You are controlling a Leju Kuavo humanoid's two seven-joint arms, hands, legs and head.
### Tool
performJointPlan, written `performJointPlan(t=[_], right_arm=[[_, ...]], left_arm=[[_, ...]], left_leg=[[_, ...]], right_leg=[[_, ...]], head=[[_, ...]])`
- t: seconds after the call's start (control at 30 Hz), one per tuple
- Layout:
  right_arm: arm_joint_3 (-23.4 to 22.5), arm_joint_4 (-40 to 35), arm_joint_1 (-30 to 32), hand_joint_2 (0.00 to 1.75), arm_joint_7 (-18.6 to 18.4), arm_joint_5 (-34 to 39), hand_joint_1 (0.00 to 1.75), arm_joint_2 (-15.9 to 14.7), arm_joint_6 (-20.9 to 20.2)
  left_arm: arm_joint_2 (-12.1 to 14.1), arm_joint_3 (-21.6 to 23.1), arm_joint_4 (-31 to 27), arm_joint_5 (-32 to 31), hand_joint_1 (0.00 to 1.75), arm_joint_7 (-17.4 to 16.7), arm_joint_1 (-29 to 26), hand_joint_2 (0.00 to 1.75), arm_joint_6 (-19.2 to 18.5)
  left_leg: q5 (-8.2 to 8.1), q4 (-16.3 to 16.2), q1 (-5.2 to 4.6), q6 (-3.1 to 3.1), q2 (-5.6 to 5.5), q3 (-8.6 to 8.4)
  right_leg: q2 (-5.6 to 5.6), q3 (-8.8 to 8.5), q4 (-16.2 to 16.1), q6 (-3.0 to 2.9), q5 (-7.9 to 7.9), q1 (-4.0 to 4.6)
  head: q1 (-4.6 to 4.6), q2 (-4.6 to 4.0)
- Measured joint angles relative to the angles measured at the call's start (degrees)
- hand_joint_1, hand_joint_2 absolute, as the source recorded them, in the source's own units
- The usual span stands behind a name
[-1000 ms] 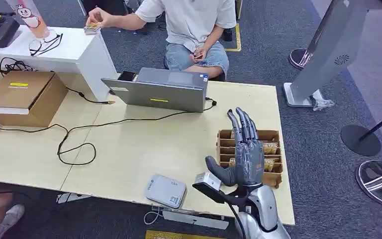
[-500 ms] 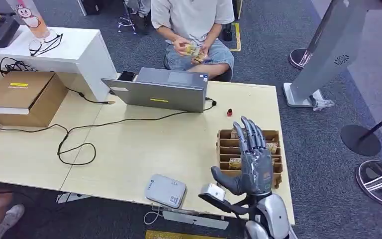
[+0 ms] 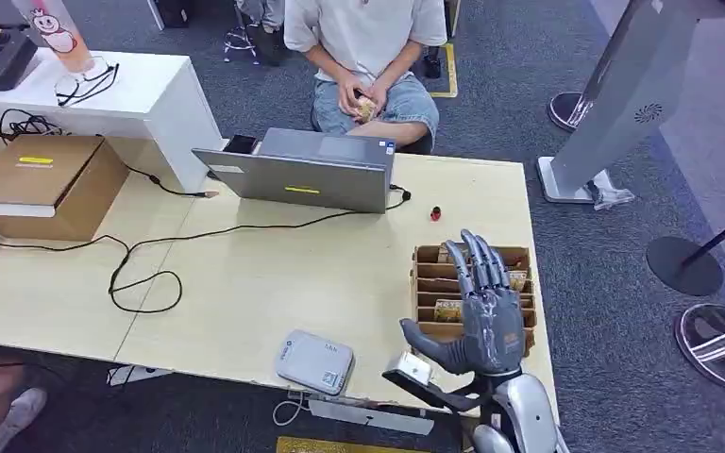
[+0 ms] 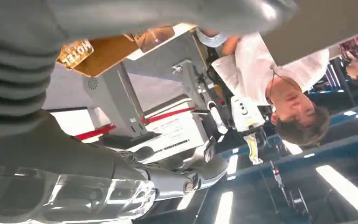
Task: Pass the card to the sensor for recognition and then transmit it.
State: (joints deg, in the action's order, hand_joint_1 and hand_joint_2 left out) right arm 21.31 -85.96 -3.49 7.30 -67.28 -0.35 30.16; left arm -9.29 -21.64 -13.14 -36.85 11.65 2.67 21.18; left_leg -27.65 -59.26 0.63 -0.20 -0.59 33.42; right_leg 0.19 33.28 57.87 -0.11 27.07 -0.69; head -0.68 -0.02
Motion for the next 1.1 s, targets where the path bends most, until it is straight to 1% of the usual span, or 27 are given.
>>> performJointPlan(t=[0.43, 1.1], right_arm=[[0.0, 0.0, 0.0, 1.75, -1.2, -1.7, 0.0, -0.1, -1.8], [0.0, 0.0, -0.1, 1.75, -1.7, -1.8, 0.0, -0.1, -2.2]], left_arm=[[0.0, 0.0, 0.0, -0.2, 0.0, 0.0, 0.0, 0.0, -0.3], [0.0, 0.0, 0.0, -0.2, 0.0, 0.0, 0.0, 0.0, -0.3]], left_leg=[[0.0, 0.0, 0.0, 0.0, 0.0, 0.0], [0.0, 0.0, 0.0, 0.0, 0.0, 0.0]], right_leg=[[0.0, 0.0, 0.0, 0.0, 0.0, 0.0], [0.0, 0.0, 0.0, 0.0, 0.0, 0.0]], head=[[-0.02, 0.0], [-0.02, 0.0]])
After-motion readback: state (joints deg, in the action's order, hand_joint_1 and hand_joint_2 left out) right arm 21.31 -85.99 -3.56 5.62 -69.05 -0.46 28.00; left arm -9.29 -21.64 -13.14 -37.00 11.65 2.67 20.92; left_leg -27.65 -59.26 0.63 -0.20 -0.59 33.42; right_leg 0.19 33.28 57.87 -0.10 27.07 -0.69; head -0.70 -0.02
